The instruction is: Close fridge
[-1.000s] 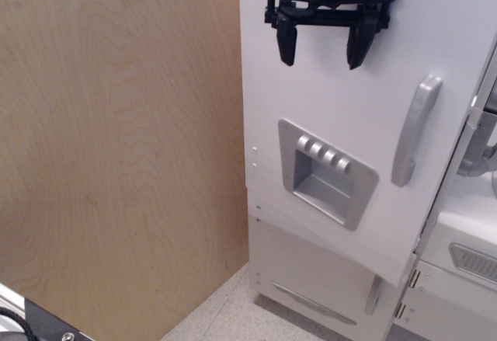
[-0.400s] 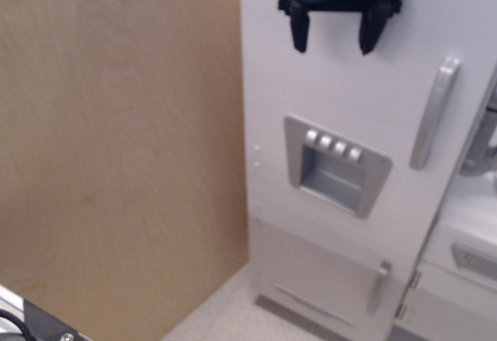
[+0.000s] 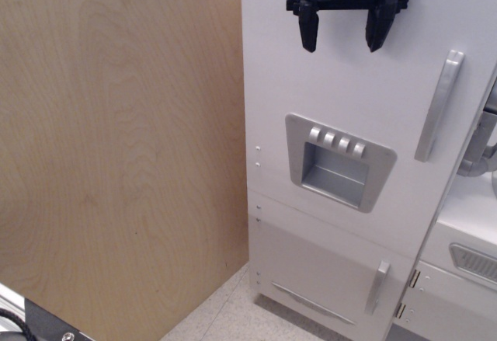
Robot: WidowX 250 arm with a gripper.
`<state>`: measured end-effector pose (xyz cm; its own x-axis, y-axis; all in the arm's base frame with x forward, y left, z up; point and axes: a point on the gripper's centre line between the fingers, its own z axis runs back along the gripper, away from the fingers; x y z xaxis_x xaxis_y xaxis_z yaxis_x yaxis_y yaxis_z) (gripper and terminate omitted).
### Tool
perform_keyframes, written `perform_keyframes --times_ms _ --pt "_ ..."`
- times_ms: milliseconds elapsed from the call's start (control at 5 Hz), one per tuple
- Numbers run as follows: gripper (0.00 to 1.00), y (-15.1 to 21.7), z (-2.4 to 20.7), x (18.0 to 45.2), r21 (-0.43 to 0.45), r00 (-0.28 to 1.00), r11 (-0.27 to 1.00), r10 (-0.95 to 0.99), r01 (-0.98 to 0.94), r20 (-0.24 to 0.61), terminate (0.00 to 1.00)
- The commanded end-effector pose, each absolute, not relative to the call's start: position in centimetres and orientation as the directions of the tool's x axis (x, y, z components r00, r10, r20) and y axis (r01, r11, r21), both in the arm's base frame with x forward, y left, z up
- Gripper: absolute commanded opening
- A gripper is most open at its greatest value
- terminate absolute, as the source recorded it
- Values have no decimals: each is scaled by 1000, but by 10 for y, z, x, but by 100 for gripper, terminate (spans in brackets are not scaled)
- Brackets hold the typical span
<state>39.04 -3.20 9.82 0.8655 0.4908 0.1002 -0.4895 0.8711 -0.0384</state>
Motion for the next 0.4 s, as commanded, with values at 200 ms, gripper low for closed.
perform_keyframes --times_ms 200 --pt "100 -31 115 352 -67 893 910 414 -409 177 0"
